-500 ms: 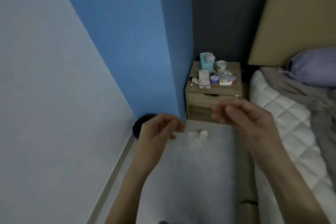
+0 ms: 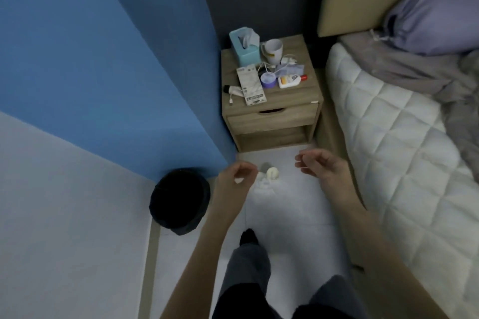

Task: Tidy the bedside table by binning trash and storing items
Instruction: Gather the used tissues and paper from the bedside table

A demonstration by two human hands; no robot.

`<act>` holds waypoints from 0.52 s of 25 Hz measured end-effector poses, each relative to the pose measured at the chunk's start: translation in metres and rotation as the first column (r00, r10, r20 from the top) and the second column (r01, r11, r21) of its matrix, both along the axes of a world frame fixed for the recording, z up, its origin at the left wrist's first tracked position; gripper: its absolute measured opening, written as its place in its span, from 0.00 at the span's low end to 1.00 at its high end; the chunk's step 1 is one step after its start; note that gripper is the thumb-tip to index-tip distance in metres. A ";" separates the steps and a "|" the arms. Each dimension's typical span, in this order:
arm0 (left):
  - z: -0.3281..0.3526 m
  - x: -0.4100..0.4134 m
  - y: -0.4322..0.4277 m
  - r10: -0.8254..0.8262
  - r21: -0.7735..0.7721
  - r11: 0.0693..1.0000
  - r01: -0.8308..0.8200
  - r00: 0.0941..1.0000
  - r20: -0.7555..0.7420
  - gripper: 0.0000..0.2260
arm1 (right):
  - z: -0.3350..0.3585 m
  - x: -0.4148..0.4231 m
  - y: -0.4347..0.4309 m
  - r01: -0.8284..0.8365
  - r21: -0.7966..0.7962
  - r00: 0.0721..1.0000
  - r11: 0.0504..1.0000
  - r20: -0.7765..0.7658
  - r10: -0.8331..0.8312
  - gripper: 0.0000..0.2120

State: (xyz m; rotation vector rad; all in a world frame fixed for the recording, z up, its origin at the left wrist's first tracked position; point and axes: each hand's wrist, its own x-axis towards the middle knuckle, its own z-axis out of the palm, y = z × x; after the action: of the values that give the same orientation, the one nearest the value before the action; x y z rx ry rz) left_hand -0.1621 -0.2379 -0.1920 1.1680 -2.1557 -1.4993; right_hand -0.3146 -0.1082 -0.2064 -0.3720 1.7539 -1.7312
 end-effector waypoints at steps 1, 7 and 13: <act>-0.035 -0.014 -0.022 -0.020 0.002 1.000 0.020 0.999 0.044 0.05 | -0.034 -0.013 -0.022 0.014 0.031 1.000 0.999 0.006 -0.014 0.11; -0.285 -0.063 -0.073 -0.020 0.074 0.997 0.000 0.965 0.263 0.12 | -0.291 -0.060 -0.108 -0.021 0.228 1.000 0.973 0.015 0.018 0.08; -0.560 -0.105 -0.104 -0.032 -0.015 0.999 0.041 0.919 0.393 0.32 | -0.567 -0.076 -0.157 -0.107 0.534 0.895 0.839 -0.316 0.316 0.27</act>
State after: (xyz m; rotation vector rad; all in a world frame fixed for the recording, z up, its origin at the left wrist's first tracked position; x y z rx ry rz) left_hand -0.2672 -0.3416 -0.7525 1.5400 -2.4504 -1.3374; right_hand -0.3907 -0.2656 -0.7735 -0.6887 2.2690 -1.0188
